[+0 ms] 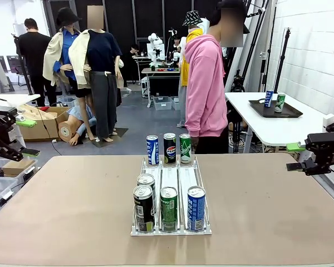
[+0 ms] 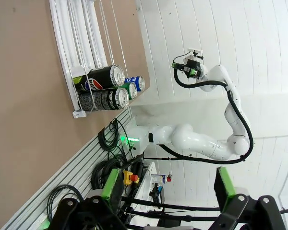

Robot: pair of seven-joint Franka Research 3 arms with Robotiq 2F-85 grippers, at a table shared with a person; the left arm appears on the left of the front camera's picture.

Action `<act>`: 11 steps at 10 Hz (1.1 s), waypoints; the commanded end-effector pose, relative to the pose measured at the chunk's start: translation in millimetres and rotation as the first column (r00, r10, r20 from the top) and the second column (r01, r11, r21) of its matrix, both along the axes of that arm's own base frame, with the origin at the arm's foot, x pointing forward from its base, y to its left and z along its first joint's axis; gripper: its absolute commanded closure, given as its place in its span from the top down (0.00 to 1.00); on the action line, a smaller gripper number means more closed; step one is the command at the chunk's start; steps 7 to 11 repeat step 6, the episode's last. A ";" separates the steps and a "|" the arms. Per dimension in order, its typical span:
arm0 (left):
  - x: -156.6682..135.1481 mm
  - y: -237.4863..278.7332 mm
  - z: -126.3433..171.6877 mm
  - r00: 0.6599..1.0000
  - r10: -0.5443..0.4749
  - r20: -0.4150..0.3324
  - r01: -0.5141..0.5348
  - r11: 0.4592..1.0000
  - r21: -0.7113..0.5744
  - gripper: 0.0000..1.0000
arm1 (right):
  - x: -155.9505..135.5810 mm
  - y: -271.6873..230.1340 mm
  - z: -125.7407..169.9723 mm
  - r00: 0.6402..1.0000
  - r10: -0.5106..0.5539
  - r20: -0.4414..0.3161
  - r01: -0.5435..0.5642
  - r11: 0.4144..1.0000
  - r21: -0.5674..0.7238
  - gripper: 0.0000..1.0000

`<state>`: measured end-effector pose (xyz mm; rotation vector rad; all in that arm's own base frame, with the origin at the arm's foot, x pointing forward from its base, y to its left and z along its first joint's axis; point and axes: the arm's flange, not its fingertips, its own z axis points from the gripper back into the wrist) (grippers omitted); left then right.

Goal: Retrieve and hand over the desired beverage to the person.
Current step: Place the picked can on the Handle tray extended by the person.

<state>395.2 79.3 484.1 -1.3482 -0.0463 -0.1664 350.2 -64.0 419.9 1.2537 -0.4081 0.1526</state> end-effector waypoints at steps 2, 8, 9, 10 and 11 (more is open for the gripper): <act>-1.4 0.7 4.0 1.000 0.008 0.000 -0.008 1.000 0.000 1.00 | 0.1 0.3 0.5 1.000 0.002 0.004 -0.002 1.000 0.010 1.00; -1.4 0.7 4.0 1.000 0.008 0.000 -0.008 1.000 0.000 1.00 | 0.1 0.3 0.5 1.000 0.002 0.004 -0.002 1.000 0.010 1.00; -1.4 0.7 4.0 1.000 0.008 0.000 -0.008 1.000 0.000 1.00 | 0.1 0.3 0.5 1.000 0.002 0.004 -0.002 1.000 0.010 1.00; -1.4 0.7 4.0 1.000 0.008 0.000 -0.008 1.000 0.000 1.00 | 0.1 0.3 0.5 1.000 0.002 0.004 -0.002 1.000 0.010 1.00; -1.4 0.7 4.0 1.000 0.008 0.000 -0.008 1.000 0.000 1.00 | 0.1 0.3 0.5 1.000 0.002 0.004 -0.002 1.000 0.010 1.00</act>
